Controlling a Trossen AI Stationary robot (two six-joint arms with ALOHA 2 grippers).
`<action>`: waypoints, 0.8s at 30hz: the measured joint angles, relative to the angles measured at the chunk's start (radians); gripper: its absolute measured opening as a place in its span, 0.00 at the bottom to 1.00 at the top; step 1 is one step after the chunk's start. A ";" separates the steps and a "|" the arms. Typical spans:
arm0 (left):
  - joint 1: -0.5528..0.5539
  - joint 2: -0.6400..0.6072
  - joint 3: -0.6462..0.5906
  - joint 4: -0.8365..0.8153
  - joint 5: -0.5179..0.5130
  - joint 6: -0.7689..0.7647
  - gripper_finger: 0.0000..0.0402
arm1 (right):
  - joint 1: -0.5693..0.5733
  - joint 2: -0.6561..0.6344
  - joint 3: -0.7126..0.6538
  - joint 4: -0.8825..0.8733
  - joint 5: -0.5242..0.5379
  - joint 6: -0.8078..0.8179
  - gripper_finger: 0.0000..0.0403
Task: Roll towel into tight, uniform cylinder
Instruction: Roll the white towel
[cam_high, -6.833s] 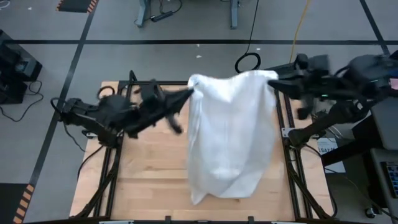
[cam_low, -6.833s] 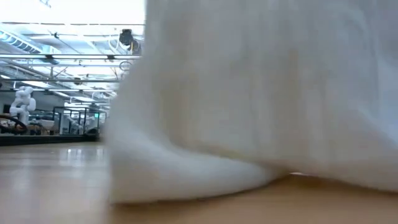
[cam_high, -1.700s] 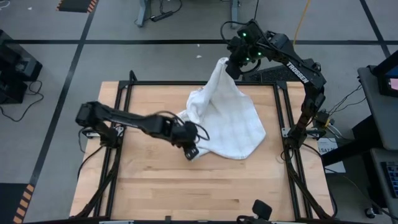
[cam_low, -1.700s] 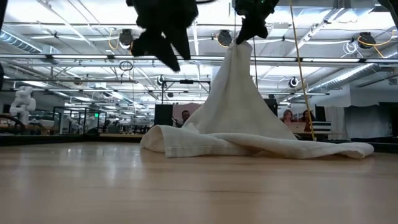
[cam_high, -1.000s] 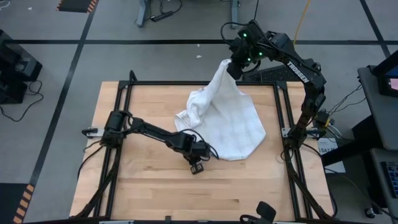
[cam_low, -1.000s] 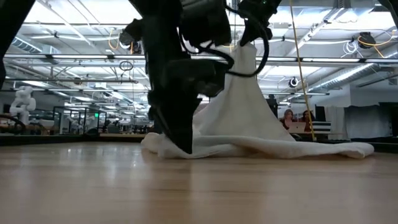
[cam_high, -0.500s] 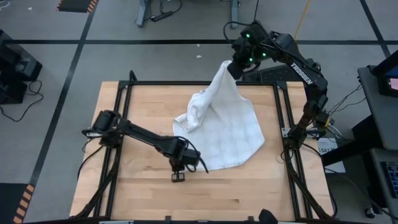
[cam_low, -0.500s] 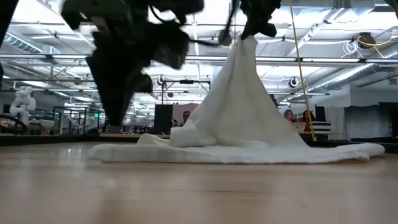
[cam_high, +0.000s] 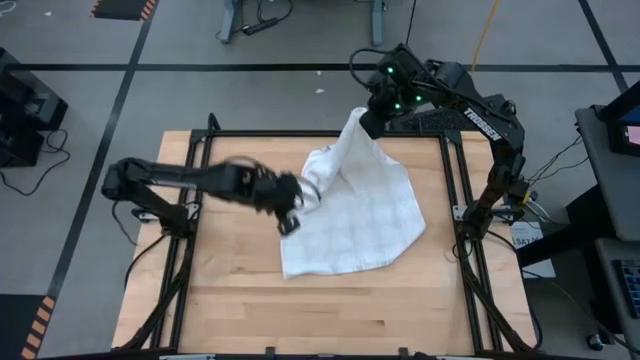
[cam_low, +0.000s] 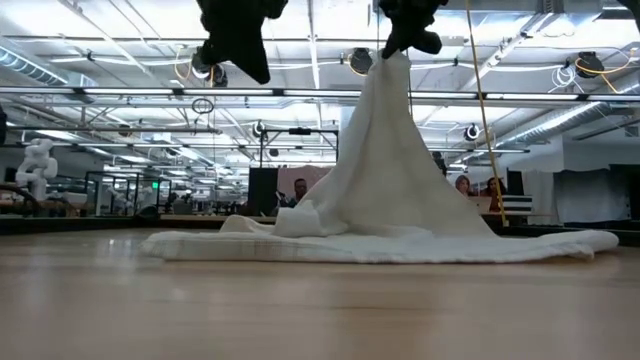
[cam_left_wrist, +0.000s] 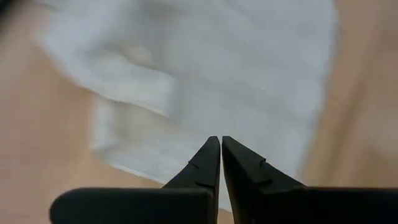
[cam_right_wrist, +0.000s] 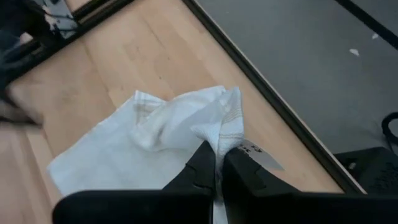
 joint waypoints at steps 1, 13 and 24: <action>0.036 -0.015 0.000 0.002 -0.007 0.035 0.06 | 0.000 0.000 0.000 -0.009 0.000 -0.006 0.01; 0.326 0.001 0.002 0.053 0.007 0.062 0.06 | 0.000 -0.003 0.000 -0.025 -0.003 -0.123 0.01; 0.358 0.118 0.000 0.106 0.283 -0.074 0.08 | 0.000 -0.003 0.000 -0.020 -0.086 -0.178 0.01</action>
